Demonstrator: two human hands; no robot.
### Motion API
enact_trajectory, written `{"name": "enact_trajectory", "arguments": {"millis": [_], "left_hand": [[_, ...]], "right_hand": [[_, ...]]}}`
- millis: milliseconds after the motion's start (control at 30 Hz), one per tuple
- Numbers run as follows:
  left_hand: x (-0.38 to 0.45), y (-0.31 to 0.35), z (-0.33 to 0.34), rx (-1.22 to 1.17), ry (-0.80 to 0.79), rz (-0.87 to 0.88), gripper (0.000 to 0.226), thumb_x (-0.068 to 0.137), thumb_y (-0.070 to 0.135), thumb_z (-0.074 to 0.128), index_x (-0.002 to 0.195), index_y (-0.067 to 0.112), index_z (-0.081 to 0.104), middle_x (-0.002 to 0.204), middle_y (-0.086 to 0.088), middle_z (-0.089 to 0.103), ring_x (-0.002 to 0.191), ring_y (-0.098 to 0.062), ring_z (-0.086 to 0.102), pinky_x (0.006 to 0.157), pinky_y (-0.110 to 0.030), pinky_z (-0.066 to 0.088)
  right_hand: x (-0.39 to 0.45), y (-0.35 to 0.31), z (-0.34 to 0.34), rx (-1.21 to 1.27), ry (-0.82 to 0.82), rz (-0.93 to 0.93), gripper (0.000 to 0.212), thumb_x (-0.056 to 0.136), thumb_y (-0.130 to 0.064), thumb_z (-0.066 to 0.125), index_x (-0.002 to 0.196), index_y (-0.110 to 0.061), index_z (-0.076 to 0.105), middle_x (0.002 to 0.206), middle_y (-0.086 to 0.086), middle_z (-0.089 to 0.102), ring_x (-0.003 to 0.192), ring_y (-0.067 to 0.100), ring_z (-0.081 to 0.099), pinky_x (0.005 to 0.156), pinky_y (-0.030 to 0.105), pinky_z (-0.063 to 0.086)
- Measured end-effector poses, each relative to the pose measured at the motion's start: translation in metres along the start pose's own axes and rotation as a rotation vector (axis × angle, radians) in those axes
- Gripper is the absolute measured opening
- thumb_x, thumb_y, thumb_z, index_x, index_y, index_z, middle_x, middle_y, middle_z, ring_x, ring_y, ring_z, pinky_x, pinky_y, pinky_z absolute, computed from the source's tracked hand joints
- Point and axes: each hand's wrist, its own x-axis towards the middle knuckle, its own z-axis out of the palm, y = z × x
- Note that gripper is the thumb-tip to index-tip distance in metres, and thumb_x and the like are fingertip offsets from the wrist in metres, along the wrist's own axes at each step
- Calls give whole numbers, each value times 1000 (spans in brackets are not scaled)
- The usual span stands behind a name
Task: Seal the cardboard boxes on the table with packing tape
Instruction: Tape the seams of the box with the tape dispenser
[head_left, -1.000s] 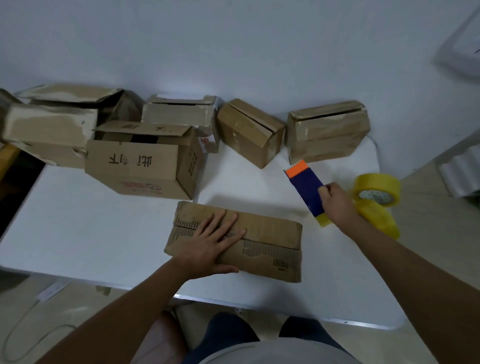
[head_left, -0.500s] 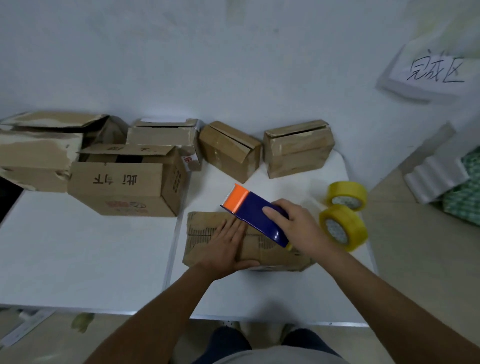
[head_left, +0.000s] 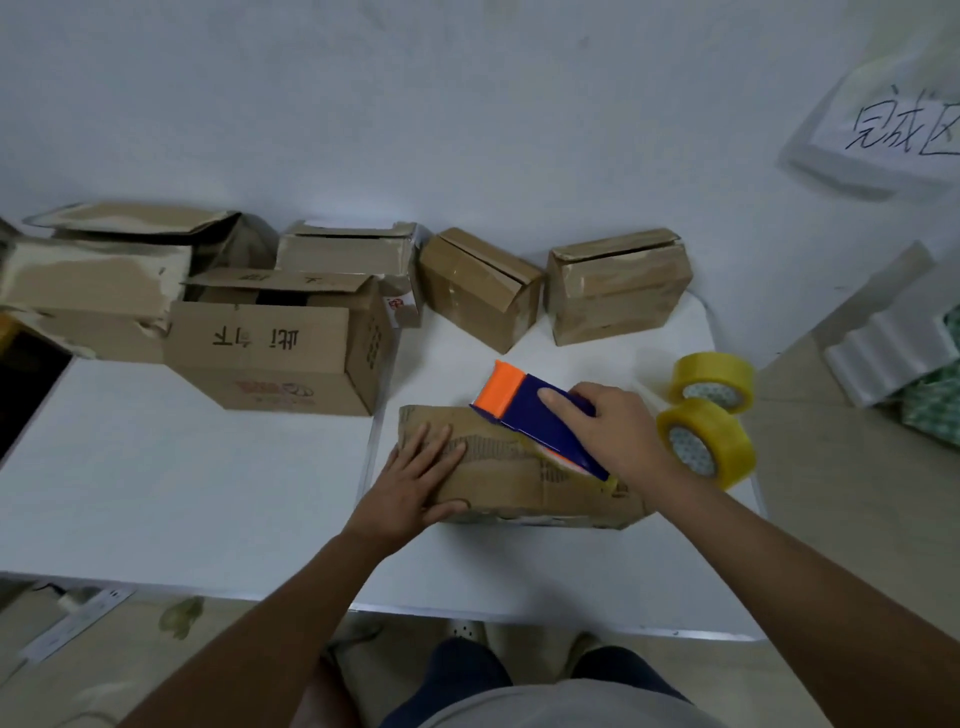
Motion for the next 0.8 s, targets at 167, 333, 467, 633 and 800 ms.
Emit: {"name": "enact_trajectory", "arguments": {"millis": [167, 333, 467, 633, 800], "left_hand": [[12, -6, 2, 21, -27, 43, 75, 95, 72, 30, 156, 29, 25, 165, 2, 19, 153, -24, 6, 118, -59, 24], [15, -6, -4, -37, -50, 69, 74, 94, 73, 35, 155, 31, 28, 163, 8, 22, 154, -22, 6, 122, -51, 16], [11, 3, -30, -225, 24, 1, 47, 100, 53, 44, 136, 27, 58, 155, 9, 41, 146, -16, 30, 119, -38, 29], [22, 47, -82, -1017, 100, -642, 24, 103, 33, 51, 111, 23, 71, 113, 3, 72, 106, -12, 64, 89, -21, 48], [37, 68, -100, -1535, -66, -757, 42, 96, 48, 56, 121, 15, 62, 112, -8, 74, 107, -16, 70, 91, -31, 55]], "right_hand": [[12, -16, -4, 68, -178, -63, 44, 88, -63, 53, 85, -21, 68, 73, -7, 68, 67, 7, 65, 60, 19, 43], [12, -17, 14, -37, -221, -59, 46, 88, -65, 52, 89, -22, 69, 78, -6, 69, 70, 7, 64, 62, 21, 47], [12, -9, 14, 1, -210, -41, 42, 88, -64, 52, 86, -25, 67, 74, -9, 68, 68, 4, 64, 59, 17, 42], [8, -9, 13, 10, -189, -25, 45, 86, -66, 50, 87, -24, 66, 74, -11, 68, 67, 2, 65, 58, 12, 39], [7, -13, 11, -39, -186, -37, 43, 90, -63, 49, 91, -25, 67, 77, -11, 66, 69, 2, 62, 55, 13, 34]]}}
